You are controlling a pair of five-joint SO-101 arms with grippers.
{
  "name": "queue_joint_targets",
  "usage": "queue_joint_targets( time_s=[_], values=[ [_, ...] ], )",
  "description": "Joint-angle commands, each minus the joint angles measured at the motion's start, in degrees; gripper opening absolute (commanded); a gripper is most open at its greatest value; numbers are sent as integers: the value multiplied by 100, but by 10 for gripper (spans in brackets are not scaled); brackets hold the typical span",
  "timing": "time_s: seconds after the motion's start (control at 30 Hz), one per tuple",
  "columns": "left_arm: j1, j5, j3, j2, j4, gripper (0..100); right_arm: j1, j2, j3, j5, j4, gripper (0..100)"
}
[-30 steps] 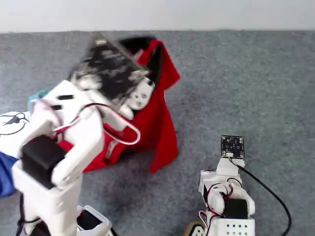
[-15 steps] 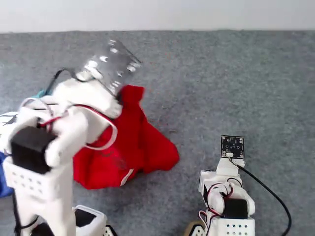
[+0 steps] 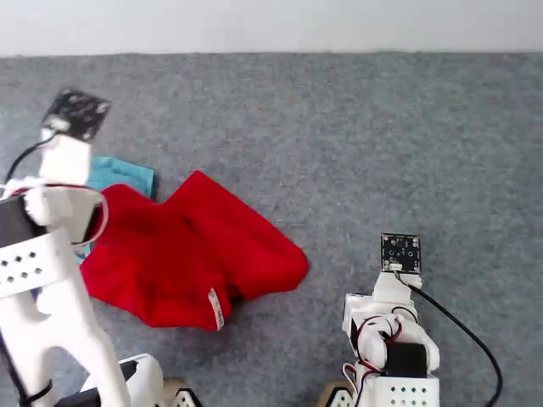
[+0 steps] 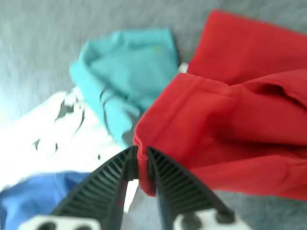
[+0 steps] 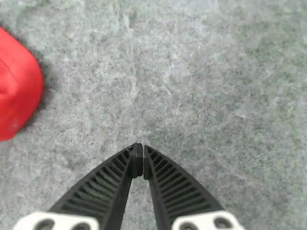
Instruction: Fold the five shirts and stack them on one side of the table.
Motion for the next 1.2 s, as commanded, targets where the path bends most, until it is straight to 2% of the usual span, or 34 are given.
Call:
queue_joint_targets(
  time_s=[0.0, 0.2, 0.5, 0.67, 0.83, 1.03, 1.17],
  values=[
    [-492, -105, 180, -132, -18, 14, -13, -57, 79, -26, 31, 14],
    [-941, -114, 646, -132, 97, 14, -119, -57, 79, -18, 22, 16],
    [-1714, -123, 1095, -123, 44, 14, -1824, -57, 79, -18, 22, 19],
    [-1925, -123, 1103, -123, -193, 14, -2633, -57, 79, -62, -31, 16],
    [-1952, -114, 1112, -123, -193, 14, -2651, -57, 79, -9, -919, 8],
    [-1960, -114, 1385, -132, -193, 14, -2607, -13, 79, -9, -2712, 9],
    [-2004, -97, 1543, -132, -193, 14, -2615, -13, 79, 0, -3055, 10]
  ],
)
